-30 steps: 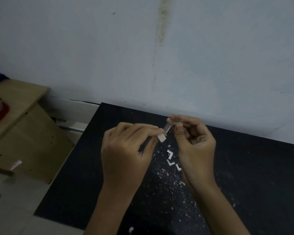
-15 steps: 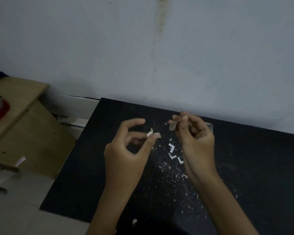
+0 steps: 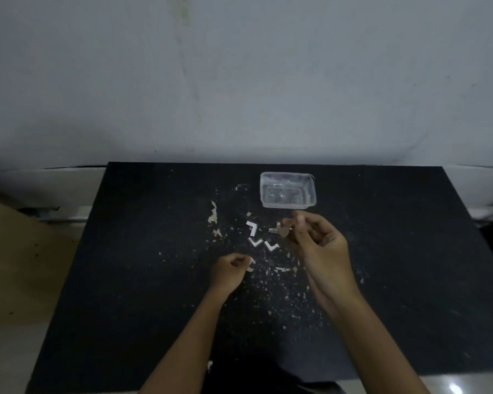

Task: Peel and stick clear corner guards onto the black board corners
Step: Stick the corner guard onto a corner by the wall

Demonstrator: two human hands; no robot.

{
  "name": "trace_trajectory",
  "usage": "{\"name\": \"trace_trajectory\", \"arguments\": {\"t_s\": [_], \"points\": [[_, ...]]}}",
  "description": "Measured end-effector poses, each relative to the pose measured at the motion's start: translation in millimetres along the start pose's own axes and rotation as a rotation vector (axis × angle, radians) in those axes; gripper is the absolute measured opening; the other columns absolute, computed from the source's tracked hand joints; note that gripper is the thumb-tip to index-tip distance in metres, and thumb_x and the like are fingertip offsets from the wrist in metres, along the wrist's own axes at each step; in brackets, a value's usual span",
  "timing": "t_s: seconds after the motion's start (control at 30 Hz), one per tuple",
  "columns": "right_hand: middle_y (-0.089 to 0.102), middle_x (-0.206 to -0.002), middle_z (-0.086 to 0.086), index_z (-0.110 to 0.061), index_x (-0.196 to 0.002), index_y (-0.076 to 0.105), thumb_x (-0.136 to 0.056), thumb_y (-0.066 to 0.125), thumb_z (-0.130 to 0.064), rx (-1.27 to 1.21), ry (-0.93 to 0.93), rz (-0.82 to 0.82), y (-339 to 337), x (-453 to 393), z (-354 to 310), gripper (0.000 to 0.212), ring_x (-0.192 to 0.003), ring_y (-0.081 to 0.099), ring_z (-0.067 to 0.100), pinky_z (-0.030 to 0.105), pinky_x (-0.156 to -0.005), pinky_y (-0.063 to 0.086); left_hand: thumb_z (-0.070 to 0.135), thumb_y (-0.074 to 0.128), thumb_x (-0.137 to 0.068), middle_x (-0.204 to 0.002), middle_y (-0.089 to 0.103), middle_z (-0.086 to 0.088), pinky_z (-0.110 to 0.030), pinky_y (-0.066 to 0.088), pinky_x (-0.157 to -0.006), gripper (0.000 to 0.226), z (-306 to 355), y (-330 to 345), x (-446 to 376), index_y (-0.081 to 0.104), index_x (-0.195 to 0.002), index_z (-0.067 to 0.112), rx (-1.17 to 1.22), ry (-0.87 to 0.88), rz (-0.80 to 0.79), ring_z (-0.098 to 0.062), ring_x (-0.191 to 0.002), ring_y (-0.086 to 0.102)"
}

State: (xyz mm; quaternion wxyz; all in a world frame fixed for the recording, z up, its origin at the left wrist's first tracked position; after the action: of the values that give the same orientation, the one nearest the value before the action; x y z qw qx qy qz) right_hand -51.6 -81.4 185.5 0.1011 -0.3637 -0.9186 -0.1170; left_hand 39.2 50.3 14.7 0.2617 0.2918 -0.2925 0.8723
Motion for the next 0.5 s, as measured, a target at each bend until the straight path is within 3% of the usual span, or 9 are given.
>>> {"name": "trace_trajectory", "arguments": {"t_s": [0.23,0.33,0.4,0.5], "points": [[0.074,-0.091,0.014,-0.005,-0.105,0.068,-0.093,0.061,-0.019,0.020,0.025,0.045,-13.2,2.9,6.3,0.020,-0.093,0.071,0.027,0.045,-0.095,0.055,0.030,0.064,-0.099,-0.114,0.071,-0.001,-0.031,0.053,-0.085,0.024,1.1,18.0,-15.9,0.069,-0.121,0.023,-0.089,0.040,0.051,-0.014,-0.092,0.060],[0.074,-0.093,0.015,-0.004,-0.106,0.069,-0.092,0.063,-0.023,0.037,0.034,0.045,-11.5,3.8,9.6,0.024,-0.097,0.071,0.028,0.045,-0.097,0.054,0.036,0.061,-0.099,-0.099,0.068,0.006,-0.032,0.050,-0.085,0.033,-1.0,10.2,-13.8,0.061,-0.131,0.025,-0.093,0.028,0.044,-0.013,-0.091,0.059],[0.075,-0.096,0.013,-0.006,-0.107,0.069,-0.089,0.065,-0.026,0.036,0.052,0.042,-8.7,4.8,11.9,0.027,-0.099,0.071,0.028,0.044,-0.098,0.053,0.044,0.060,-0.098,-0.093,0.063,0.009,-0.034,0.045,-0.093,0.043,-0.7,-0.3,-9.2,0.054,-0.138,0.029,-0.095,-0.006,0.056,-0.015,-0.099,0.059],[0.076,-0.094,0.009,-0.006,-0.107,0.068,-0.091,0.064,-0.022,0.040,0.072,0.035,-1.2,7.1,12.7,0.023,-0.097,0.072,0.025,0.042,-0.097,0.054,0.040,0.063,-0.096,-0.111,0.065,0.004,-0.042,0.045,-0.106,0.045,4.7,-19.5,2.5,0.053,-0.139,0.030,0.085,-0.040,0.122,-0.021,-0.115,0.058]]}}
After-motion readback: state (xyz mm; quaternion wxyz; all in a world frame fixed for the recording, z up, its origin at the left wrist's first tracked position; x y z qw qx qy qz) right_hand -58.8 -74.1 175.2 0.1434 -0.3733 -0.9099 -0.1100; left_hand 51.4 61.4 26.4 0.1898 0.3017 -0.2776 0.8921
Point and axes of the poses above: each hand's wrist, its own x-axis away from the middle knuckle, its own y-axis out of the palm, z = x × y, the point moved 1 cm from there along -x, towards the middle knuckle
